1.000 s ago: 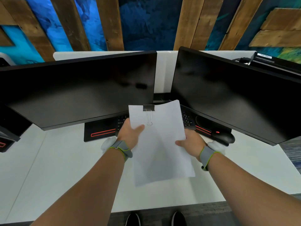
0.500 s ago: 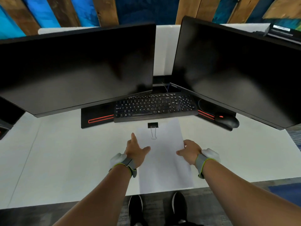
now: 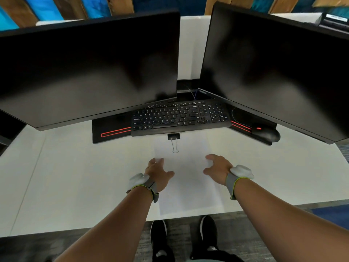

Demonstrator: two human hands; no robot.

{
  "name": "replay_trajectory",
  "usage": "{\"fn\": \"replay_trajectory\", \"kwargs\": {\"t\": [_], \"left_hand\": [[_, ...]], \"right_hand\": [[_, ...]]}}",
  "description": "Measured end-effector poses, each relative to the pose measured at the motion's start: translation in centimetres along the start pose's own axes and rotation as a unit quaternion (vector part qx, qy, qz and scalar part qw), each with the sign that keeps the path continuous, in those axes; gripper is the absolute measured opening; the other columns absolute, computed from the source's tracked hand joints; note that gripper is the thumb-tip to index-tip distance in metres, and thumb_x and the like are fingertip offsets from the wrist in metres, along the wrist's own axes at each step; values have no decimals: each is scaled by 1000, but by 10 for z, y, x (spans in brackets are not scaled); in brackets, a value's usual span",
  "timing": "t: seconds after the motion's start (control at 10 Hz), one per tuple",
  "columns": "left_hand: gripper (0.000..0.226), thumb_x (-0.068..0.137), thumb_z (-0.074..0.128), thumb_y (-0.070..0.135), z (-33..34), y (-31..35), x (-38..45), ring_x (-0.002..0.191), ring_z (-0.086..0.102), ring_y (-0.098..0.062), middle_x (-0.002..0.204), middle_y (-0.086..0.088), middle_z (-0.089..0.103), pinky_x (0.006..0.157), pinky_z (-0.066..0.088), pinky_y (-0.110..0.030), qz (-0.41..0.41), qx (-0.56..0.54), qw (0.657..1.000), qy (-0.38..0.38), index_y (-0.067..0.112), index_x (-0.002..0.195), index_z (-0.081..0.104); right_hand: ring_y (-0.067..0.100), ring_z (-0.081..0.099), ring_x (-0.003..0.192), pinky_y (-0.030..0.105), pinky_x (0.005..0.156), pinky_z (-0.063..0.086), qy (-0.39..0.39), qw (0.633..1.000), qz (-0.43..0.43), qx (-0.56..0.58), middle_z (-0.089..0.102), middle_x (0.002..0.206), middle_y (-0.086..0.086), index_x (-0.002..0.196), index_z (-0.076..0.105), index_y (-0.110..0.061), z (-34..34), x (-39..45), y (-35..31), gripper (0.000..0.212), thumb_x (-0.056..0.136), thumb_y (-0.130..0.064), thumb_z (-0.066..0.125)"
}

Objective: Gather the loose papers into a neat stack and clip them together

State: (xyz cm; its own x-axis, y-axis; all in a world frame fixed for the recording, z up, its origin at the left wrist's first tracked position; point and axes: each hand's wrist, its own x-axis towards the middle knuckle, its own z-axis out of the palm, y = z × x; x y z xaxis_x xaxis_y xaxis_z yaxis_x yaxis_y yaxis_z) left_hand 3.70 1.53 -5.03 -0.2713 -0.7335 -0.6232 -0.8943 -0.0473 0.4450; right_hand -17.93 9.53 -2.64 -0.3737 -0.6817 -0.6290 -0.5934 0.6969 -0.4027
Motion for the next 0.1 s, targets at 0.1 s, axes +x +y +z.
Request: {"fn": "replay_trajectory", "kwargs": {"t": [0.1], "left_hand": [[79, 91, 60, 43, -16, 8, -2, 145, 31, -28, 165, -8, 11, 112, 32, -35, 10, -2, 1000, 10, 22, 156, 22]], "right_hand": [[28, 55, 124, 23, 90, 42, 18, 1000, -11, 12, 49, 145, 10, 142, 50, -19, -12, -2, -7, 56, 88, -21, 67]]}}
